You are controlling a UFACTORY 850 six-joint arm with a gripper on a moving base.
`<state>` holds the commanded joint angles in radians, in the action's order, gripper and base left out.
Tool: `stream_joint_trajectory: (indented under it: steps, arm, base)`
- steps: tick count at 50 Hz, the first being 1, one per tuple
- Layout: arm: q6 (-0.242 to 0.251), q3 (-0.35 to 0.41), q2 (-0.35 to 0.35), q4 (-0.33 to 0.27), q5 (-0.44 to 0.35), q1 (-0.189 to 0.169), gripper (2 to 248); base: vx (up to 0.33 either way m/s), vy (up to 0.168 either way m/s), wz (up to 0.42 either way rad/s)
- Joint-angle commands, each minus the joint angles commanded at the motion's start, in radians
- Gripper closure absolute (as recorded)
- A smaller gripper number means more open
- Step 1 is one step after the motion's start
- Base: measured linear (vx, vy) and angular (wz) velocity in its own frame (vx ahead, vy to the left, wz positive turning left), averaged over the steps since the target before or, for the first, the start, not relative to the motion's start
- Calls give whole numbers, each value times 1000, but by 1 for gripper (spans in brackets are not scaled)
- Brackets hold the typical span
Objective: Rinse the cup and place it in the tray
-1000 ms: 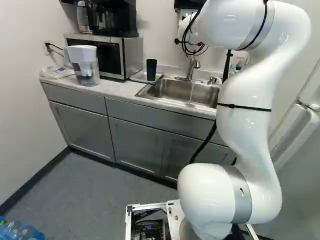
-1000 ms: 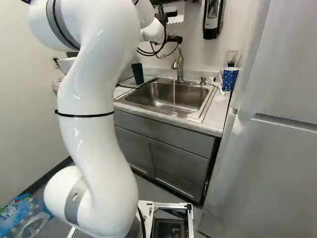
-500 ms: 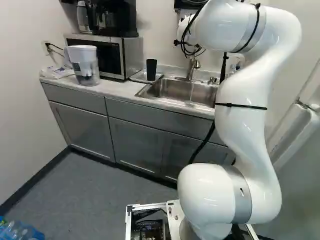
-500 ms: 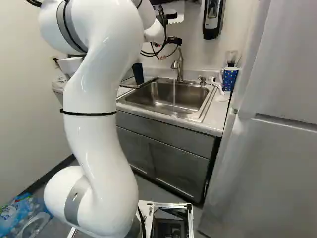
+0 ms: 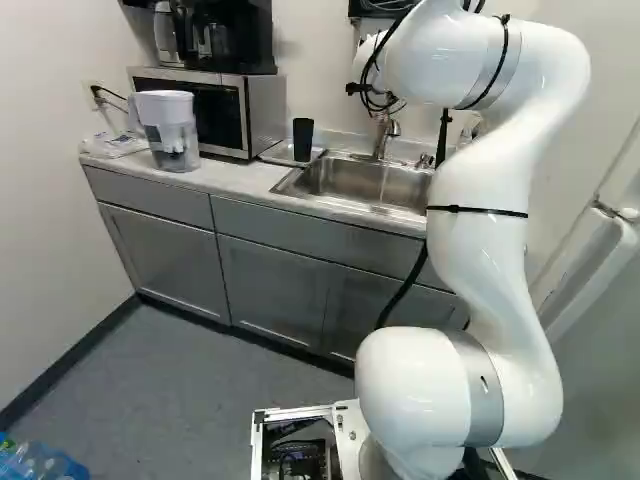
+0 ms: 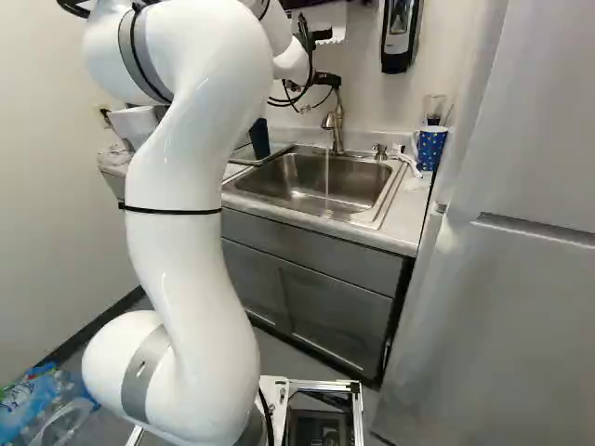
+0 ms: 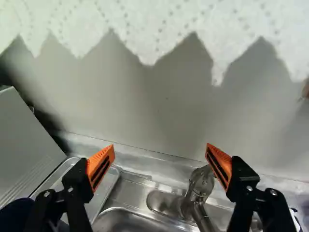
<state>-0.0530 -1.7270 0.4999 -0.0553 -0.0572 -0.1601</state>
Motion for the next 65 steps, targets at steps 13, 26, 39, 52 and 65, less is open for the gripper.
stream_joint_trajectory:
  steps: [13,26,39,52,65]
  arm:
    - [0,0,0,0,26,0,3]
    - [0,0,0,0,47,1,3]
    - [0,4,-3,0,60,8,3]
    - [0,7,-6,0,72,16,3]
    - [0,9,-7,0,84,20,3]
  base:
    - [0,0,0]
    - [0,0,0]
    - [0,0,0]
    - [4,0,0]
    - [0,0,0]
